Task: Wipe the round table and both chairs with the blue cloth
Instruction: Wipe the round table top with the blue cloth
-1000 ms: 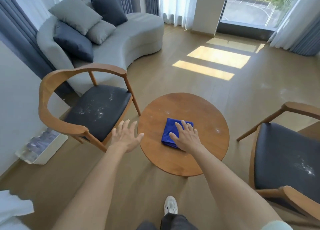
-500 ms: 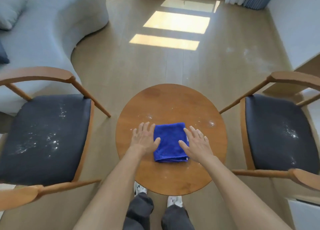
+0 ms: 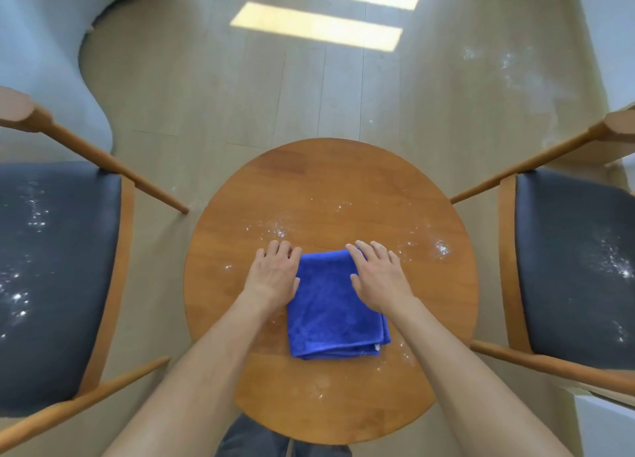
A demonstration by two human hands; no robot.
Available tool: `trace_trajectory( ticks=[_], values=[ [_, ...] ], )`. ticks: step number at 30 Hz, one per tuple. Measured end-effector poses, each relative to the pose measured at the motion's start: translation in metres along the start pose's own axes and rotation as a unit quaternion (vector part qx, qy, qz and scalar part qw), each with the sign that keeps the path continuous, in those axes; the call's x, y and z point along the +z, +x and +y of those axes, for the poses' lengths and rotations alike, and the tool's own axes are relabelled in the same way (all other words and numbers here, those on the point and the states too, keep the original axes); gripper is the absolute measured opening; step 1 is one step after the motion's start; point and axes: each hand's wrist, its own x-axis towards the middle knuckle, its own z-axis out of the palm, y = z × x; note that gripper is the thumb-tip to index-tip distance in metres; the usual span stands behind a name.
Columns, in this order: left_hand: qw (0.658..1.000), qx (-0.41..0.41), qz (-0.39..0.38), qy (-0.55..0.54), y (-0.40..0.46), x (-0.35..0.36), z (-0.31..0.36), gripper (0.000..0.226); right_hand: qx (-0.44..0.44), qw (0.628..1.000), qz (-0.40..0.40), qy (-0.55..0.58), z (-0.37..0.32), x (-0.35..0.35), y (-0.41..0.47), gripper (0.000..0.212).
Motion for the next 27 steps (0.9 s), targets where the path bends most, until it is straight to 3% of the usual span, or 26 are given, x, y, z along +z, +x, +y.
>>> trace_trajectory(
  ticks=[9, 16, 23, 27],
  values=[
    [1.000, -0.022, 0.018, -0.004, 0.015, 0.006, 0.012, 0.038, -0.018, 0.997, 0.072, -0.031, 0.009, 0.014, 0.013, 0.053],
    [0.999, -0.012, 0.029, -0.038, 0.004, 0.001, 0.017, 0.022, -0.053, 0.992, 0.115, 0.006, 0.014, 0.009, 0.010, 0.026],
    [0.978, 0.096, 0.179, -0.041, -0.056, 0.000, 0.030, 0.033, -0.126, 0.957, 0.258, 0.047, 0.025, 0.017, -0.061, 0.022],
    [0.958, 0.171, 0.227, -0.034, -0.099, 0.034, 0.044, 0.025, -0.180, 0.946, 0.268, 0.024, 0.023, 0.051, -0.109, 0.026]
  ],
)
